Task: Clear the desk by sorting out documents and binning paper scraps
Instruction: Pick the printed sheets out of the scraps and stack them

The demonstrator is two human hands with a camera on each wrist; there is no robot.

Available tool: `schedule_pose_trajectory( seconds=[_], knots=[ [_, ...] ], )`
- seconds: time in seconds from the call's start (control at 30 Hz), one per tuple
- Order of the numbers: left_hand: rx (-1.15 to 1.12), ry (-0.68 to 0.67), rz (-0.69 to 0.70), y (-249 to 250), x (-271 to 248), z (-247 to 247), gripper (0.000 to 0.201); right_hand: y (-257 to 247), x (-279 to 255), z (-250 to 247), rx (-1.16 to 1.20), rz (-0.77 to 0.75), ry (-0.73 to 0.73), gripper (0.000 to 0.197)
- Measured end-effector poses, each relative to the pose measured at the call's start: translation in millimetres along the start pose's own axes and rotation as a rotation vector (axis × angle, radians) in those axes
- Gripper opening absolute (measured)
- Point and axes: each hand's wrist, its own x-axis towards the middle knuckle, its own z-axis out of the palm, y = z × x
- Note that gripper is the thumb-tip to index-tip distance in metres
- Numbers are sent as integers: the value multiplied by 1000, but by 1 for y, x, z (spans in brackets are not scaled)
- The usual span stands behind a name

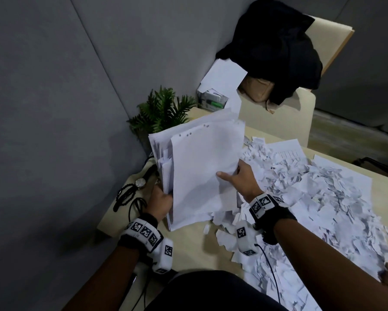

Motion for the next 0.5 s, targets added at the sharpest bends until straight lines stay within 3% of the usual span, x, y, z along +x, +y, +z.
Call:
schedule_pose_trajectory(
  seconds=[0.07,0.17,0.23,0.27,0.3,0.33,0.4,0.5],
  knots=[
    [-112,-5,-24,5,-2,3,29,-4,-2,8,10,-40,54,60],
    [-334,63,-11,23,-11,6,69,-15,-5,23,39,-102,91,55],
    [-349,163,132,35,-17,4,69,-23,-8,31,119,-136,125,53],
    [-334,178,175,36,-18,4,80,-26,-8,35,170,-133,146,51],
    [-331,140,178,38,-19,3,97,-29,-7,37,213,-122,166,49],
    [-272,96,184,40,-19,2,101,-32,-7,39,237,-107,185,48],
    [-101,60,177,42,-20,3,74,-35,-7,40,227,-91,199,48],
    [-3,165,55,40,-20,7,38,-26,-7,36,108,-29,162,52]
  ],
)
